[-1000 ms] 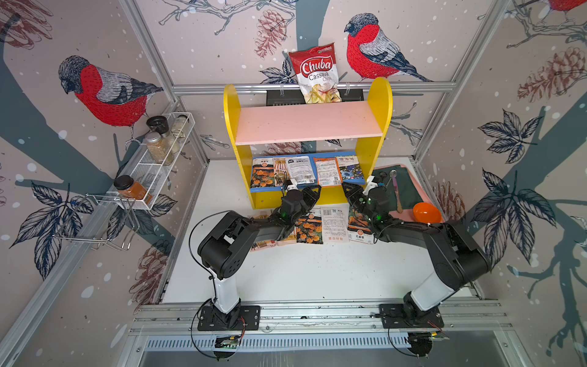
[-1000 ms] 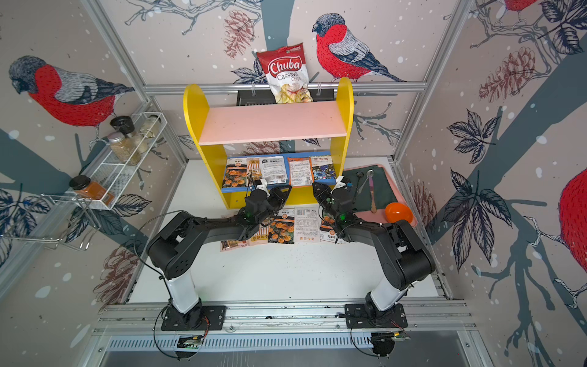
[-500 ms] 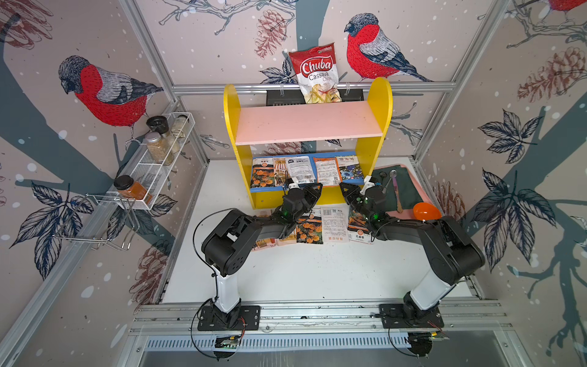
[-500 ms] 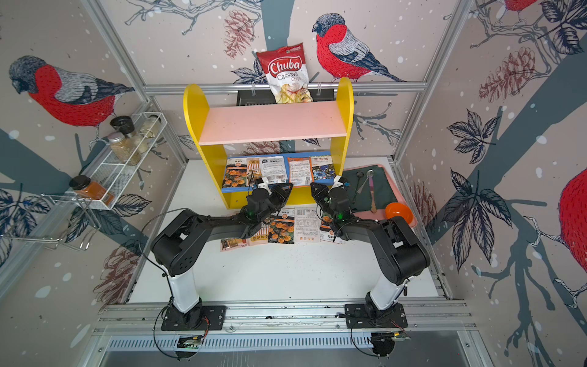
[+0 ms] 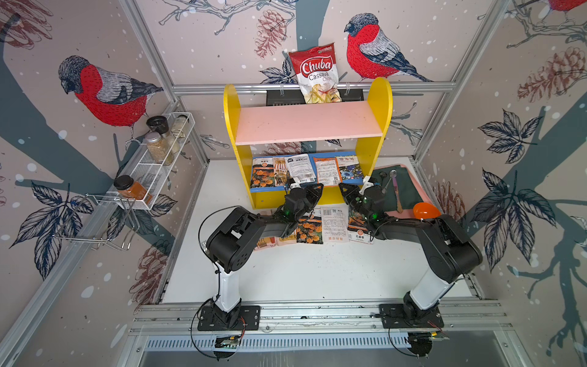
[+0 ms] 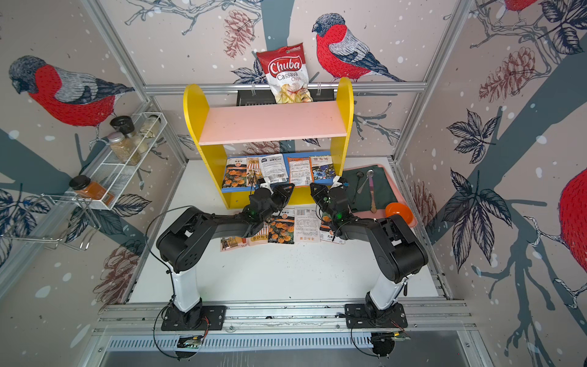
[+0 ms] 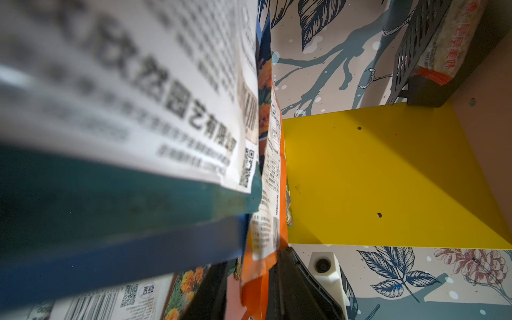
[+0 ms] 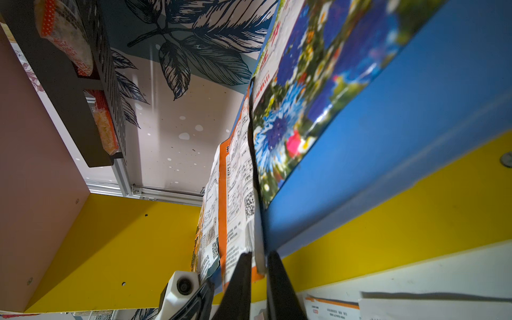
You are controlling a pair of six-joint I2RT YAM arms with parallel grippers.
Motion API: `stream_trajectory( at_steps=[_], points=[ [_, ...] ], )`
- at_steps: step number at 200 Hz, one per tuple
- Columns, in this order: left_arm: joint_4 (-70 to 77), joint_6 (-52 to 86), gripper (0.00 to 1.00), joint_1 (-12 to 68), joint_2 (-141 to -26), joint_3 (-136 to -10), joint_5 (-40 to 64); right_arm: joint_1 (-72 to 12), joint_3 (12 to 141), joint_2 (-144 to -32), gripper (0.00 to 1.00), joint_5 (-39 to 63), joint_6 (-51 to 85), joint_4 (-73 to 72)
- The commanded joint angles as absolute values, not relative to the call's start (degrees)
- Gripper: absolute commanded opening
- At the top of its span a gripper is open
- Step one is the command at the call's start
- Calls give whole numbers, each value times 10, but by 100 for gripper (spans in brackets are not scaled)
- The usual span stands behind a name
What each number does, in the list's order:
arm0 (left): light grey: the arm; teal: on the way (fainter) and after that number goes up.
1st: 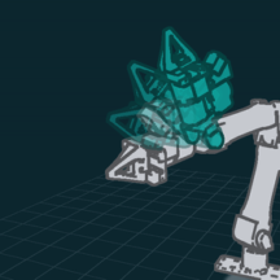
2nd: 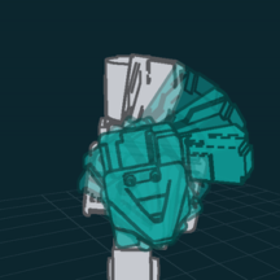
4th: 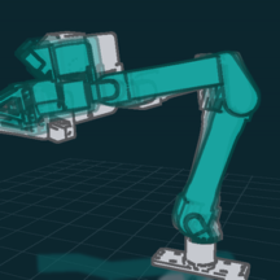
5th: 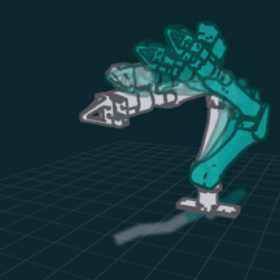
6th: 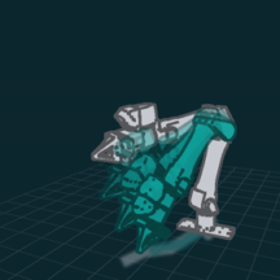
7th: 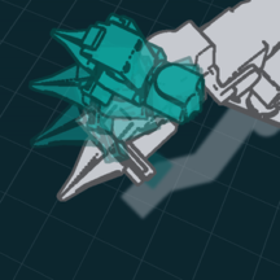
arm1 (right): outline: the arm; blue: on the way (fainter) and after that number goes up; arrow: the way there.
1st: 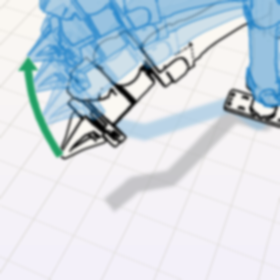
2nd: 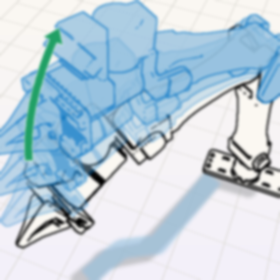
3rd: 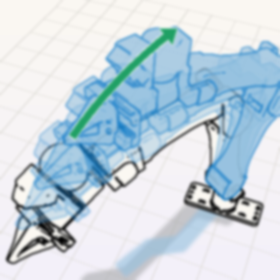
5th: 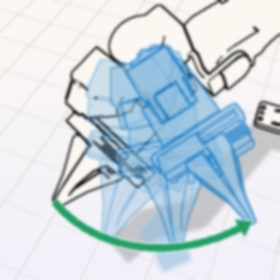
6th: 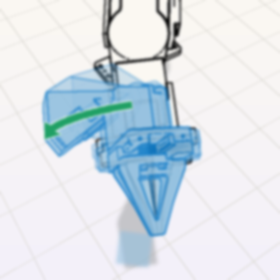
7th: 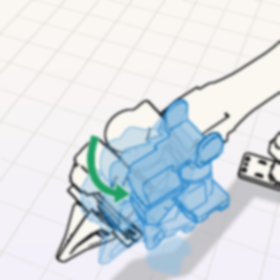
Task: Take the seed bag off the shelf
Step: Pick up the seed packet from the shelf.
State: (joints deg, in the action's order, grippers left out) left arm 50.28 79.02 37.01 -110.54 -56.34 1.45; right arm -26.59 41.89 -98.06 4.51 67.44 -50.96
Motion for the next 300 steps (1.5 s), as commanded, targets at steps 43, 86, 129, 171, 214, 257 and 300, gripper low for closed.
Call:
stream_trajectory(
  at_steps=[43,86,129,171,214,257,300],
  points=[
    [529,792,21,371,-1109,-569,9,-266,424,-986,13,43,680,-538],
    [529,791,15,372,-1109,-568,7,-266,424,-984,7,45,678,-539],
    [530,787,5,372,-1109,-568,7,-265,422,-981,2,50,677,-544],
    [529,783,0,372,-1107,-569,7,-267,418,-976,0,50,674,-545],
    [532,784,0,371,-1105,-568,7,-268,410,-967,0,50,673,-547],
    [539,780,0,372,-1100,-566,11,-270,394,-959,21,50,671,-555],
    [546,781,0,371,-1099,-562,11,-270,390,-959,32,53,669,-558]
  ],
)
